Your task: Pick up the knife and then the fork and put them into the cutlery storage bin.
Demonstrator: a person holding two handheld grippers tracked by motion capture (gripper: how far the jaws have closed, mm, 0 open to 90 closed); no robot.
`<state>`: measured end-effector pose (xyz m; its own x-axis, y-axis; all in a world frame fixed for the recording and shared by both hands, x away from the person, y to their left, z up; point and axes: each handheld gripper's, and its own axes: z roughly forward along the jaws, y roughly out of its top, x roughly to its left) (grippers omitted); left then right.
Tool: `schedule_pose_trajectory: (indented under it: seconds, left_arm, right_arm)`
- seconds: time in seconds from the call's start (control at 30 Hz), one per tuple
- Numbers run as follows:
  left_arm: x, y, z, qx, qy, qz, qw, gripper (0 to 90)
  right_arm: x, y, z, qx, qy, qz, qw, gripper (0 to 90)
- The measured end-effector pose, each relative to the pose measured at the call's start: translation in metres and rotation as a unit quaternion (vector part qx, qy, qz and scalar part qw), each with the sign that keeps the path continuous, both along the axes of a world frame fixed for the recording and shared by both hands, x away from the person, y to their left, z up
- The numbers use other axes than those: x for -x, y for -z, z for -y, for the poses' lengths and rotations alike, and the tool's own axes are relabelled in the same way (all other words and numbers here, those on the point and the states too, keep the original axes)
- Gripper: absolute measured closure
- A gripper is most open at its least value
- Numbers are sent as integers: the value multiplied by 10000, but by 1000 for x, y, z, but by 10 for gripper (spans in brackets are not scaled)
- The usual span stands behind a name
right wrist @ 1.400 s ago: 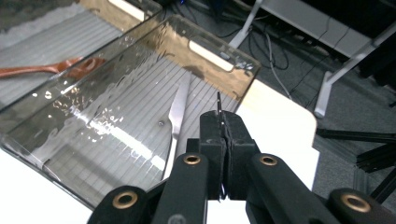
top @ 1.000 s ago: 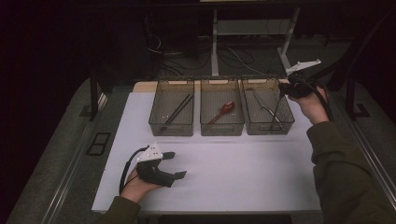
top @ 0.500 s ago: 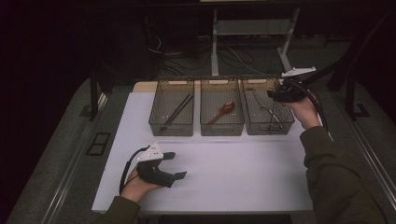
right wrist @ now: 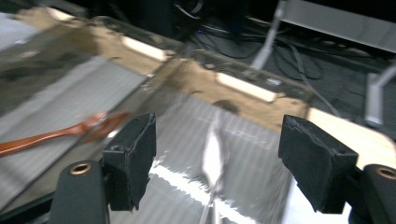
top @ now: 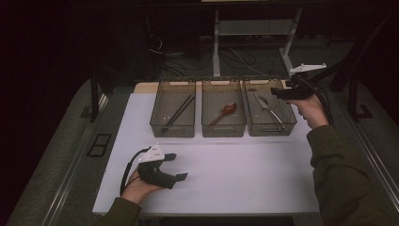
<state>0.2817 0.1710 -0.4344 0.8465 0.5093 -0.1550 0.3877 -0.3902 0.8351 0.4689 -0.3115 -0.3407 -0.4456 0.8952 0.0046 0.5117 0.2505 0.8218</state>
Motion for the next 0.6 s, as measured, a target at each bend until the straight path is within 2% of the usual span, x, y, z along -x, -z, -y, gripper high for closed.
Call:
schedule_pose_trajectory:
  seconds: [0.1,0.27,0.33,0.47,0.6]
  left_arm:
    - [1,0,0,-20,-4,7,10000,117]
    - [1,-2,-1,-15,-54,44,10000,100]
    - [1,-2,-2,-34,-56,48,10000,75]
    - [1,-2,-1,-49,-40,53,10000,31]
    - [1,-1,1,-91,-20,19,10000,0]
  right_arm:
    - [21,1,1,-239,-254,-22,9994,250]
    - [61,9,-1,-441,-641,16,9970,210]
    - [78,15,-3,-517,-802,13,9954,194]
    - [105,27,-4,-519,-1000,24,9936,176]
    - [133,43,-5,-664,-1219,-36,9903,162]
